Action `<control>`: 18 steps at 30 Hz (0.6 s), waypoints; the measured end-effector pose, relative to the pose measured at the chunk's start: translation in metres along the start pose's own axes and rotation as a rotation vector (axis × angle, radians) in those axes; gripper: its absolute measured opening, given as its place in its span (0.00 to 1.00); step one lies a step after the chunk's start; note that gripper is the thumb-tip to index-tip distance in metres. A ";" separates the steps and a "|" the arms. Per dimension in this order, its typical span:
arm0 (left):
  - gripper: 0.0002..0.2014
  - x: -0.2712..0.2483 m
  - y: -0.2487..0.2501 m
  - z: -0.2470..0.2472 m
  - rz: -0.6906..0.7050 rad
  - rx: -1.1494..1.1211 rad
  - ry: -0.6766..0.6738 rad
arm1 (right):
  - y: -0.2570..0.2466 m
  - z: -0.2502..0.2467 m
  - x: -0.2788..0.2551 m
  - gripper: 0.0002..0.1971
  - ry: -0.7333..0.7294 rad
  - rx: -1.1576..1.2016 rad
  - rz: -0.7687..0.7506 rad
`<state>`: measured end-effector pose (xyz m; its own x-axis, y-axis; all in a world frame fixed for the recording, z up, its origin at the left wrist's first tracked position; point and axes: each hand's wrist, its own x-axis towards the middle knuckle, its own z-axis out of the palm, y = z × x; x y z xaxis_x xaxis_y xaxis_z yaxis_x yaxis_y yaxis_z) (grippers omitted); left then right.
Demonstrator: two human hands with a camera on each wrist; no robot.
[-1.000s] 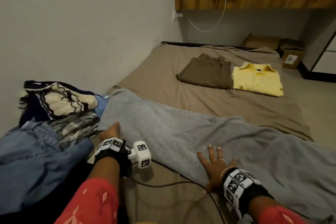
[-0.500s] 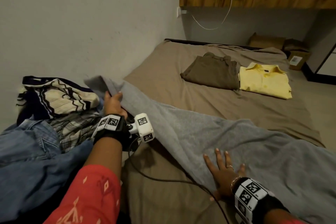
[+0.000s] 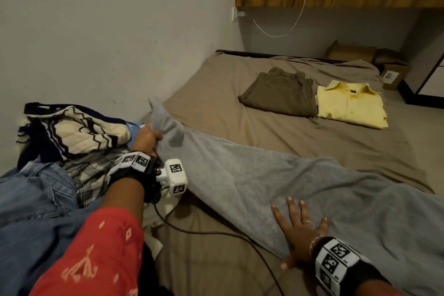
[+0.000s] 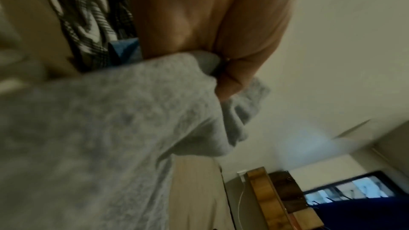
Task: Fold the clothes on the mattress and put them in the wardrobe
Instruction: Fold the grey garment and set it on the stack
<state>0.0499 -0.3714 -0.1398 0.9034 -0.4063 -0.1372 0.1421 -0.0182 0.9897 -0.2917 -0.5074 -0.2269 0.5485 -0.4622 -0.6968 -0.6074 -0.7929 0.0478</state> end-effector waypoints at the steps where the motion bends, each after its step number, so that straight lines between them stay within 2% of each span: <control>1: 0.14 -0.002 0.007 -0.001 0.076 -0.017 0.108 | 0.000 0.000 0.000 0.65 -0.003 0.002 0.000; 2: 0.14 -0.005 0.012 -0.003 0.147 -0.077 0.207 | 0.001 0.000 0.000 0.65 -0.006 0.004 -0.002; 4: 0.19 -0.010 0.010 -0.011 0.212 -0.177 0.306 | 0.001 0.000 -0.001 0.65 -0.006 0.009 -0.003; 6: 0.22 -0.013 -0.006 -0.024 0.125 -0.154 0.379 | 0.000 0.000 -0.003 0.64 -0.003 0.005 0.000; 8: 0.21 -0.017 -0.020 -0.038 0.024 -0.178 0.394 | -0.001 -0.001 -0.003 0.65 0.000 0.000 0.000; 10: 0.20 -0.019 -0.023 -0.048 0.027 -0.226 0.404 | -0.001 -0.002 -0.002 0.65 0.000 0.003 -0.003; 13: 0.08 -0.020 -0.005 -0.050 0.100 -0.291 0.275 | -0.001 -0.003 -0.001 0.65 -0.001 0.000 0.003; 15: 0.10 -0.015 0.011 -0.048 0.166 -0.366 0.139 | -0.002 -0.002 -0.001 0.65 0.000 -0.005 0.011; 18: 0.13 -0.014 0.036 -0.038 0.152 -0.323 0.000 | -0.002 -0.002 -0.003 0.64 0.006 -0.005 0.017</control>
<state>0.0580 -0.3318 -0.1038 0.9239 -0.3824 0.0106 0.1270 0.3326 0.9345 -0.2912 -0.5047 -0.2233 0.5420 -0.4778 -0.6914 -0.6135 -0.7872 0.0631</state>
